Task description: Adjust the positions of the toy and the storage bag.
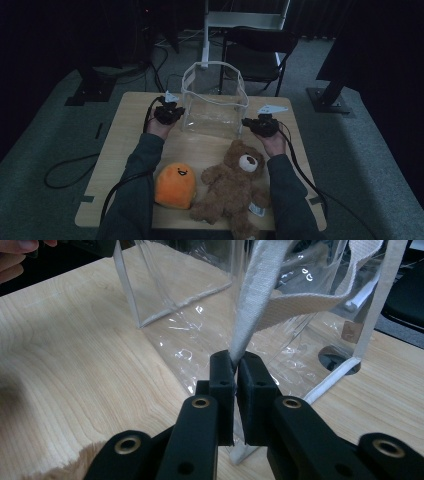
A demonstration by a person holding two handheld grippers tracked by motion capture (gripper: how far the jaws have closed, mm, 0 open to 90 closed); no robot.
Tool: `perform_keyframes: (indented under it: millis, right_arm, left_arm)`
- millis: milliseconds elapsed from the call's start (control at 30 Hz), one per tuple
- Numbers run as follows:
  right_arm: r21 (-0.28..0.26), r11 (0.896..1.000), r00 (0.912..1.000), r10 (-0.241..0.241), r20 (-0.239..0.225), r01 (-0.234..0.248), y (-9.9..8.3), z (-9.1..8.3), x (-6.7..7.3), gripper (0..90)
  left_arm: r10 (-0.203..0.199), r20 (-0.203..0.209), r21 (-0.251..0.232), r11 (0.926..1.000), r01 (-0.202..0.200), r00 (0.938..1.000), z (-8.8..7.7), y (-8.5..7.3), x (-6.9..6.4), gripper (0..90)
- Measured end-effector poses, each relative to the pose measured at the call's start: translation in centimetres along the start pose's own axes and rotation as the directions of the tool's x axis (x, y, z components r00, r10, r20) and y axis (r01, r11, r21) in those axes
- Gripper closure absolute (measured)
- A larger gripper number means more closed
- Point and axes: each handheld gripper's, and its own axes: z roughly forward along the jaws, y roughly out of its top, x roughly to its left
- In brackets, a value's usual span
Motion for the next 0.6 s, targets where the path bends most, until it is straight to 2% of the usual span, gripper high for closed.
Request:
perform_keyframes:
  millis: [300,600]
  right_arm:
    - [0.010,0.999,0.9995,-0.031,0.012,0.031,-0.1,-0.5,0.2,86.4]
    - [0.020,0.998,0.9986,-0.053,0.003,0.053,-0.6,-1.5,0.6,86.3]
  left_arm:
    - [0.024,0.030,-0.010,0.9997,-0.024,0.9992,-1.0,-0.8,-0.5,87.9]
    - [0.060,0.057,-0.015,0.9981,-0.059,0.9966,-2.7,-2.0,-1.6,87.8]
